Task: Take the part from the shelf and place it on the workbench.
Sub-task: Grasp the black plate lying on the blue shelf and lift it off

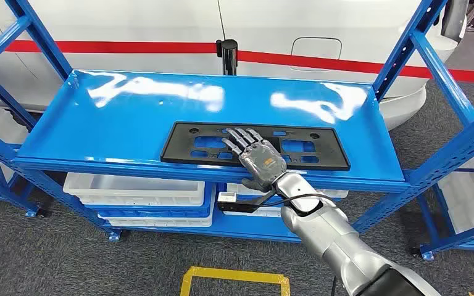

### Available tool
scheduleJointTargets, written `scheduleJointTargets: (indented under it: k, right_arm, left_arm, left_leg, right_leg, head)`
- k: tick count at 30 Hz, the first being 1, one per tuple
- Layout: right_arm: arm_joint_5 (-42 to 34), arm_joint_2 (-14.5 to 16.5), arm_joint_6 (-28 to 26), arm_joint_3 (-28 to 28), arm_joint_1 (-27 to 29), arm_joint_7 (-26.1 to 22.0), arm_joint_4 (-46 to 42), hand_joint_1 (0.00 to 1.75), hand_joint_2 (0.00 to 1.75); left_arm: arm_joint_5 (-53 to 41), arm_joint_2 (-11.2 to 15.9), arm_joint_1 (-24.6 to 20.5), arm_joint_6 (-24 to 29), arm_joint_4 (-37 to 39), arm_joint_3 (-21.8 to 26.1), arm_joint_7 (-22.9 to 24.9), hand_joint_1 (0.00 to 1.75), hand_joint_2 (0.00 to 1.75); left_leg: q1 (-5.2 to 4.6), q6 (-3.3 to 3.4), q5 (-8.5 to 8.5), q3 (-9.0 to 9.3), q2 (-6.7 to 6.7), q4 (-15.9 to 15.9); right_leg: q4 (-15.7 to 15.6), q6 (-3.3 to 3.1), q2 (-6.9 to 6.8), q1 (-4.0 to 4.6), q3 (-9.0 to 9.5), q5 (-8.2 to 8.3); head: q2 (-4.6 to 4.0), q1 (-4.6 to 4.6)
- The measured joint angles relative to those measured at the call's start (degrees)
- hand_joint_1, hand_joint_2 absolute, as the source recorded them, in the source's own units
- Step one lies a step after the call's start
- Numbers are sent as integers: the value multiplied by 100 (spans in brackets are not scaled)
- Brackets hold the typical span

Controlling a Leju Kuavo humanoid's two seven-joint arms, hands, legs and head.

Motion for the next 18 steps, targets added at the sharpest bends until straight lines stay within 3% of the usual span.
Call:
scheduleJointTargets:
  k: [12, 17, 18]
  right_arm:
    - [-7, -208, 14, -91, -156, 12, -32, 0, 175]
    - [-83, -304, 20, -260, -637, 90, -9, 0, 175]
    - [-90, -328, 26, -286, -737, 92, -1, 40, 175]
  left_arm:
    - [12, -8, -2, 3, 0, 17, 21, 0, 0]
    - [51, -41, 12, 34, 0, 81, 12, 0, 0]
    - [54, -50, 18, 38, 0, 93, 10, 0, 0]
  left_leg:
    - [1, 38, 46, -14, -42, -3]
    - [10, 25, 64, -20, -43, -4]
    - [11, 25, 66, -20, -42, -4]
  right_leg:
    - [-4, 53, -45, -3, 2, 20]
    - [-2, 39, -50, 3, -11, 36]
    - [-1, 41, -49, 4, -10, 39]
  head:
    - [0, 1]
    - [-1, 0]
    - [0, 2]
